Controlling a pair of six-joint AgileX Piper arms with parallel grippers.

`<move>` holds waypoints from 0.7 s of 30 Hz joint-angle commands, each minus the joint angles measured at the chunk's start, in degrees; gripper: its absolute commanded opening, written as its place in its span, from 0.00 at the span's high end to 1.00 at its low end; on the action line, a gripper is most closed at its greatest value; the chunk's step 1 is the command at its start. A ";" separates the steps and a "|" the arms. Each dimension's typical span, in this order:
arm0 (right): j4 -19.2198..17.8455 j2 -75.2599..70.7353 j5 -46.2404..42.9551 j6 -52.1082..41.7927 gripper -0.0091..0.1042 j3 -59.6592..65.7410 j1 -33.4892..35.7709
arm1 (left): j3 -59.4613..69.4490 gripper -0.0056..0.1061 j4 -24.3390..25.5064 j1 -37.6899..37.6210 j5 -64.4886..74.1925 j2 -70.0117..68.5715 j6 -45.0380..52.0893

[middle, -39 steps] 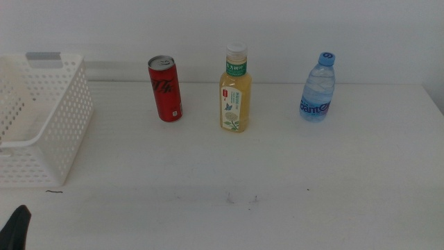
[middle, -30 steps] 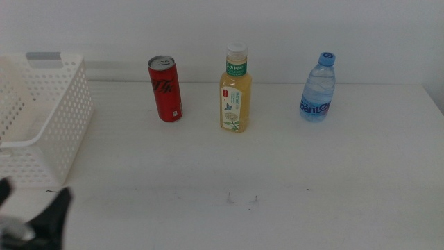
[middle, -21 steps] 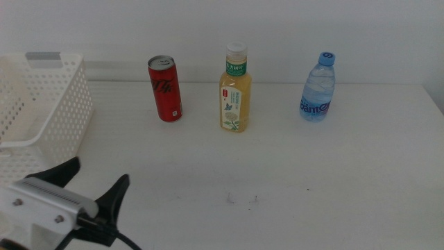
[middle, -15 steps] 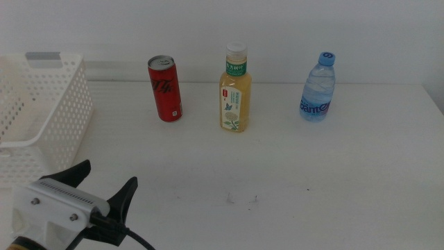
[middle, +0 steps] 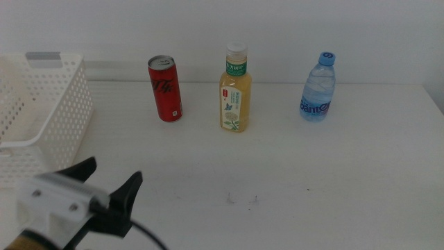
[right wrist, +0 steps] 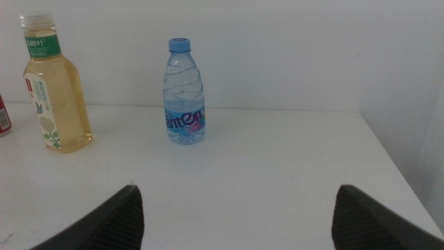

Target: Use arms to grab the bottles and put them into the dustbin to the left of the table.

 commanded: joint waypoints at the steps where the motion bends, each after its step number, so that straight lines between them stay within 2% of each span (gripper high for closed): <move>1: -0.59 -0.28 -0.29 0.00 0.16 0.19 -0.43 | -3.01 0.11 -0.21 -0.43 2.89 0.81 -1.62; 5: -0.59 -0.28 -0.29 0.00 0.16 0.19 -0.43 | -14.76 0.11 1.05 -0.43 11.35 8.17 -2.83; 11: -0.59 -0.28 -0.29 0.00 0.16 0.19 -0.43 | -27.95 0.11 1.91 1.20 11.50 20.98 -3.91; 21: -0.59 -0.28 -0.29 0.00 0.16 0.19 -0.43 | -45.06 0.11 3.29 5.17 17.00 34.38 -4.45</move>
